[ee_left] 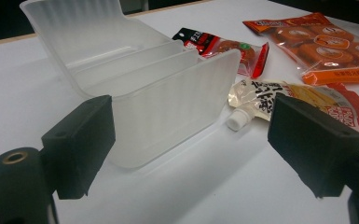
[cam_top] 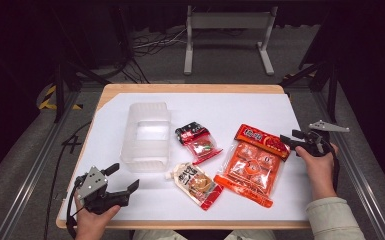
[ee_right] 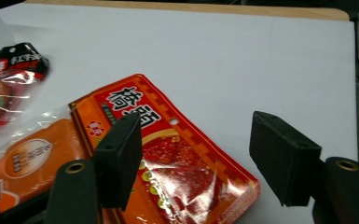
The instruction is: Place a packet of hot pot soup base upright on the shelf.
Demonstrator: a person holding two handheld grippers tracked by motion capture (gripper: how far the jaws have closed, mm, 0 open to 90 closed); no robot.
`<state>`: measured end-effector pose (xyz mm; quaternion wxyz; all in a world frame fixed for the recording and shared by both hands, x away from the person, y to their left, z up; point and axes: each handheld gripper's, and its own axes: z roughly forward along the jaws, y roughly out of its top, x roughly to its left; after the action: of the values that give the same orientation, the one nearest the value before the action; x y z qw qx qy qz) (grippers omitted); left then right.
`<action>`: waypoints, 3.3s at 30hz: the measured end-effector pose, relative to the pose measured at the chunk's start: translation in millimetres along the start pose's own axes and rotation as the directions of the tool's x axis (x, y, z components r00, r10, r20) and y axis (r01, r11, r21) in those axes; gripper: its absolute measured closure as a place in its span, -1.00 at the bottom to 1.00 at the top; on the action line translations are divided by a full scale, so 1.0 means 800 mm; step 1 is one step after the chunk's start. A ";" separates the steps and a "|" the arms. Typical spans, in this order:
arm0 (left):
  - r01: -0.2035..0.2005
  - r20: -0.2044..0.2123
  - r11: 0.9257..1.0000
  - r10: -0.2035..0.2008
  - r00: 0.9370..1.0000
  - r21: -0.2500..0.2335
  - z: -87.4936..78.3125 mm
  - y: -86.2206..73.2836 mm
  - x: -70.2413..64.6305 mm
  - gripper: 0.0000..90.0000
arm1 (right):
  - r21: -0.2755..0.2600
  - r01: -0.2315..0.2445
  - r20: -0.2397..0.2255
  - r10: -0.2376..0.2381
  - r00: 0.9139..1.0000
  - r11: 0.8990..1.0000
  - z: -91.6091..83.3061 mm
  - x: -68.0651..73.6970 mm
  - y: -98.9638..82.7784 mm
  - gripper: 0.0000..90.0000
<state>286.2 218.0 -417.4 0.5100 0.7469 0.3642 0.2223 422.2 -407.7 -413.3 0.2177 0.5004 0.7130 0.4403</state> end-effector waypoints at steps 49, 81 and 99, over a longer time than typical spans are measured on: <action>0.007 -0.002 1.000 -0.007 1.000 0.011 -0.001 -0.002 0.003 -0.65 | 0.066 -0.173 -0.220 0.183 0.958 0.983 0.014 -0.016 -0.021 0.19; 0.010 -0.002 1.000 -0.009 1.000 0.019 -0.001 -0.003 0.002 -0.64 | 0.170 -0.001 -0.238 0.042 0.970 0.985 0.043 0.007 -0.020 1.00; 0.009 0.009 1.000 -0.010 1.000 0.022 0.001 -0.003 0.002 -0.60 | 0.054 -0.067 -0.253 0.079 0.964 0.996 0.008 0.007 -0.001 1.00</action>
<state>287.0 219.3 -420.0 0.5043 0.7519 0.3678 0.2123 424.0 -400.1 -416.3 0.0968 0.4704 0.7257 0.4926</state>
